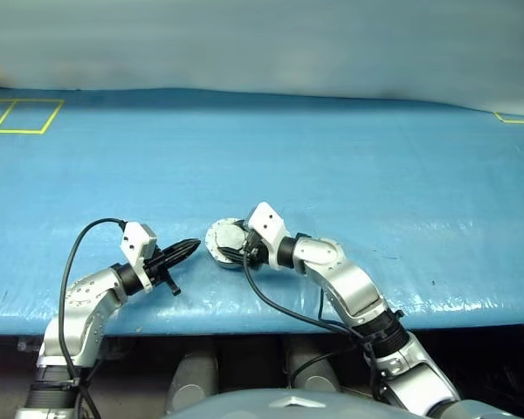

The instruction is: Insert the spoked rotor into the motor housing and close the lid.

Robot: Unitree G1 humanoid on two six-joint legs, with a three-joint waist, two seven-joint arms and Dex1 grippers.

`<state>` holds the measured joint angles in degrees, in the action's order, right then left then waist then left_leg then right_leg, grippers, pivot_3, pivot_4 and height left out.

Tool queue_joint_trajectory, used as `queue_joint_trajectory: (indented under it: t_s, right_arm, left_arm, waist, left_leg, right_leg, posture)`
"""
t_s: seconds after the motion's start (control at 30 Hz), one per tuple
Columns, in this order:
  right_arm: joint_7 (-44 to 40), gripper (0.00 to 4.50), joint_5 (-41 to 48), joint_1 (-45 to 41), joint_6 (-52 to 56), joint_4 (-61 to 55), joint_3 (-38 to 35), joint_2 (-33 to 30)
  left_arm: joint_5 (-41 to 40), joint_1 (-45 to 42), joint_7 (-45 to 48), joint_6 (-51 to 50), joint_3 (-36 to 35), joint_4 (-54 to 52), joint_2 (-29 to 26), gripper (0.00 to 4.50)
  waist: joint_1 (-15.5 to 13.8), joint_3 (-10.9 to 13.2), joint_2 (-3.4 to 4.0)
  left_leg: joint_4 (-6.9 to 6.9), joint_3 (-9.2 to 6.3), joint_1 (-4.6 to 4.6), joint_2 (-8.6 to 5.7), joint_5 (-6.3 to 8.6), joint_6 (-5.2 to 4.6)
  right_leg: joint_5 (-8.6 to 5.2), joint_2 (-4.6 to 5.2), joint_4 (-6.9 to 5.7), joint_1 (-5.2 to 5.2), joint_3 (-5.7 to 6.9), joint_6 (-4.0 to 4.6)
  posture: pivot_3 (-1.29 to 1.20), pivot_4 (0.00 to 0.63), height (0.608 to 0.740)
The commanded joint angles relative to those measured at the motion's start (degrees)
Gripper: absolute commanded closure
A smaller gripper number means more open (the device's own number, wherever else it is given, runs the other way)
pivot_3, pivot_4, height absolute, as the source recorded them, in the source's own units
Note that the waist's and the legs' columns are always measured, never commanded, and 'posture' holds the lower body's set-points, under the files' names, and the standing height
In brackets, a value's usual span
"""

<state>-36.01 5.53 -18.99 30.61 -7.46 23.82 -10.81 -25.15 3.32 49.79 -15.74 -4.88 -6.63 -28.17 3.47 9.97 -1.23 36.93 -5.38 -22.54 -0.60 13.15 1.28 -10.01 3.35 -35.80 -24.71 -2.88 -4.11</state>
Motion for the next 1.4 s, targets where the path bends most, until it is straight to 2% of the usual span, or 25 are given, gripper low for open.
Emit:
queue_joint_trajectory:
  t_s: [0.03, 0.67, 1.4]
  right_arm:
    - [-0.23, 1.40, -0.34, -0.33, -0.96, -1.47, 0.65, -0.13]
    - [-0.52, 1.40, -1.15, 0.00, -1.37, 4.42, 0.37, -1.30]
    - [0.68, 1.40, -5.12, -1.52, 0.81, 7.65, 3.43, -3.36]
  left_arm:
    - [0.17, -0.24, -0.19, 0.82, 0.16, -0.40, 0.23, 4.50]
    - [-0.41, -0.48, -0.05, 0.47, 0.40, -0.52, 0.01, 4.50]
    - [-0.93, -0.07, -0.17, 0.41, -0.02, -1.29, 0.03, 4.50]
  waist:
    - [0.00, 0.00, 0.00]
    - [0.02, -0.02, -0.02]
    - [0.03, -0.04, -0.02]
  left_leg:
    - [0.00, 0.00, 0.00, 0.00, 0.00, 0.00]
    - [0.04, 0.01, 0.11, 0.01, 0.00, 0.00]
    - [0.04, 0.15, 0.44, 0.12, 0.00, 0.01]
  right_leg:
    - [0.00, 0.00, 0.00, 0.00, 0.00, 0.00]
    - [0.00, 0.00, -0.01, 0.09, 0.00, 0.00]
    - [-0.01, 0.00, -0.03, 0.27, -0.01, 0.00]
  posture:
    - [0.00, 0.150, 0.740]
    - [0.00, 0.150, 0.740]
    - [0.00, 0.150, 0.740]
